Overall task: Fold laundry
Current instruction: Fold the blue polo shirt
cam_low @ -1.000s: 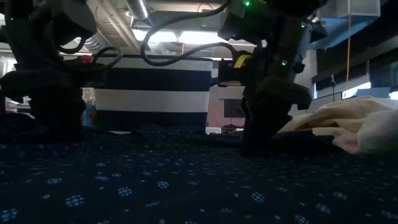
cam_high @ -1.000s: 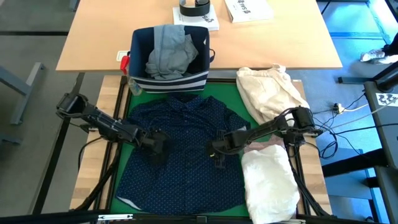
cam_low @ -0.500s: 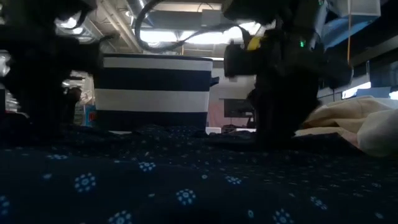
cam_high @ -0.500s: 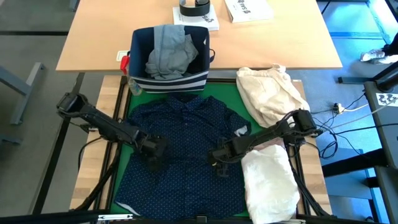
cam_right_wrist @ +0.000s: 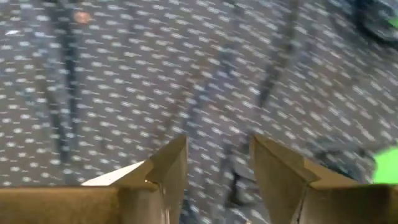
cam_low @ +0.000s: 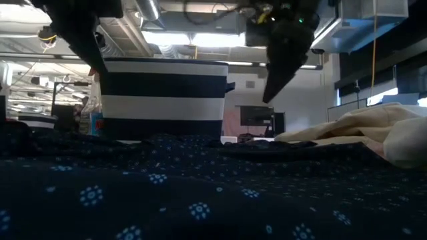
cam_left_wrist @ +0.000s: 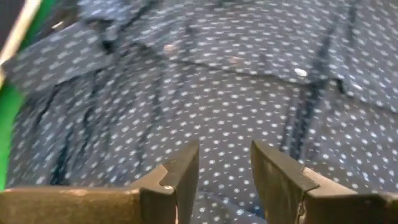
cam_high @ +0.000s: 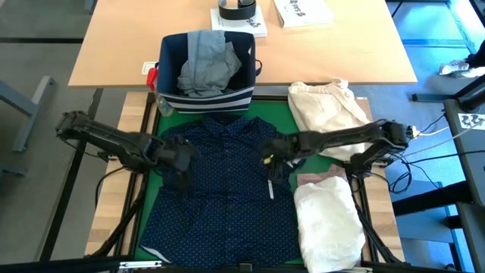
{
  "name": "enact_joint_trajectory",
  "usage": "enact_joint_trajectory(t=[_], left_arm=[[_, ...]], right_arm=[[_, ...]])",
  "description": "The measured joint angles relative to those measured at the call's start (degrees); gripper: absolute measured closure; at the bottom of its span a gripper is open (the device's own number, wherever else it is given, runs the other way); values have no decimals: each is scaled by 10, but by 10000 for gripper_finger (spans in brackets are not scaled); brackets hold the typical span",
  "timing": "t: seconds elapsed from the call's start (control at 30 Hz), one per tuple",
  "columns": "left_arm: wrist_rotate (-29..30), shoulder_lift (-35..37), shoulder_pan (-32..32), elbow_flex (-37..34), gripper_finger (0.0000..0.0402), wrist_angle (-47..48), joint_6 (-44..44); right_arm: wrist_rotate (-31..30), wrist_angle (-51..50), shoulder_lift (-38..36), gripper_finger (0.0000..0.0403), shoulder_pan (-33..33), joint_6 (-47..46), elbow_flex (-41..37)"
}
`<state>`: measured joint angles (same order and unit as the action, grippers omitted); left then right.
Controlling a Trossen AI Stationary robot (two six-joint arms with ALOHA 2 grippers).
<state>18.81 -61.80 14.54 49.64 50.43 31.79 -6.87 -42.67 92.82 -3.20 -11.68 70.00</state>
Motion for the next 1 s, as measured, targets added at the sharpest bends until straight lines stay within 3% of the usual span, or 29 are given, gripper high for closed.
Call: enact_joint_trajectory(t=[0.2, 0.4, 0.53, 0.73, 0.9, 1.0], left_arm=[[2, 64, -51, -36, 245, 15, 56], [-51, 79, -99, -78, 210, -41, 85], [-77, 64, -113, -91, 198, -89, 86], [-70, 38, -113, -93, 202, -108, 72], [-70, 11, -113, -93, 203, -109, 67], [-78, 0, -110, -93, 204, -119, 75]], right_arm=[[6, 7, -61, 228, 75, -19, -91], [74, -12, -75, 228, 138, -83, -148], [107, -45, -75, 228, 154, -125, -156], [105, -56, -75, 228, 156, -127, -171], [105, -45, -75, 228, 156, -114, -184], [115, 12, -75, 228, 156, -102, -184]])
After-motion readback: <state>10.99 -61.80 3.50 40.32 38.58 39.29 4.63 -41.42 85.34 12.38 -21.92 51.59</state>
